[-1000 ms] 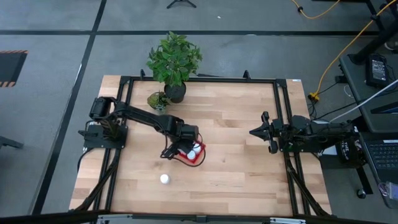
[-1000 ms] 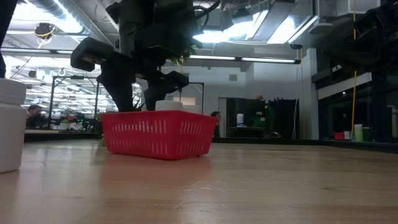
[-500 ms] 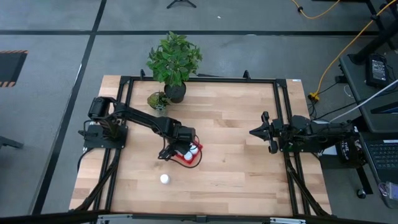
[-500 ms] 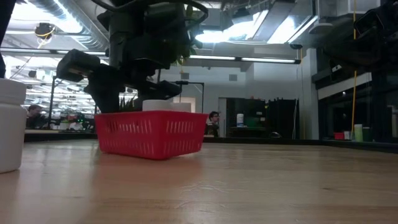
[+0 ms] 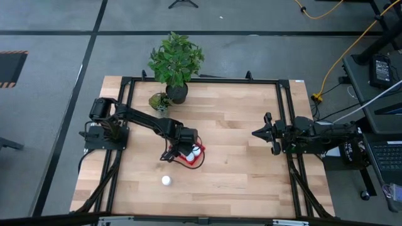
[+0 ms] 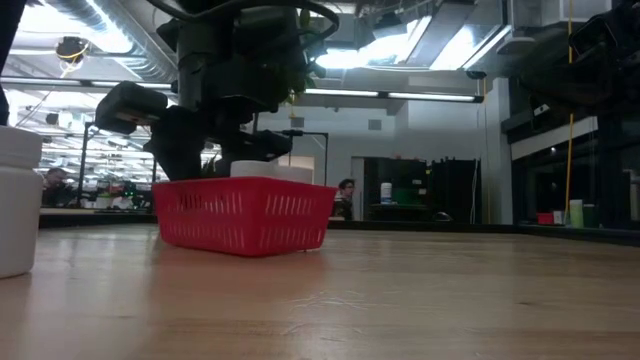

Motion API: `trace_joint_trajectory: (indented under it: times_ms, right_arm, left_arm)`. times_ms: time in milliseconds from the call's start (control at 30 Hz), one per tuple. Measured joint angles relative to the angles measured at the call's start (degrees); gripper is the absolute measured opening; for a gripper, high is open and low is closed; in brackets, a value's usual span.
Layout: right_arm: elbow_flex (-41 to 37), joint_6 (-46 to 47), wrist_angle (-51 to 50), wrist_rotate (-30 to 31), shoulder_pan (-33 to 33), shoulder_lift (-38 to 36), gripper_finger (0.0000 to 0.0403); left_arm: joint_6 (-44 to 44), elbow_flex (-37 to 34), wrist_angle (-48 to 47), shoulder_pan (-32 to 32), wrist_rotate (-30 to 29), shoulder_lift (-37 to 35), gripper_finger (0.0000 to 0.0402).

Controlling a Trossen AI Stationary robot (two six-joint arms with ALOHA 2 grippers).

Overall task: Pick and place pill bottles into a basket
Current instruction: Adjust the white pill bottle into the bin

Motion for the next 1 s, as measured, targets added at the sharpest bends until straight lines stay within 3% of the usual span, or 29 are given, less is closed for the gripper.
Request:
trace_joint_trajectory:
  times_ms: [233,1000]
  right_arm:
    - [0.0,0.0,0.0,0.0,0.0,0.0,0.0022]
    - [0.0,0.0,0.0,0.0,0.0,0.0,0.0022]
  left_arm:
    - [-0.5,0.7,-1.1,-1.8,-3.8,-0.7,0.0163]
    - [-0.9,3.8,-6.8,-2.2,-7.1,-3.0,0.0161]
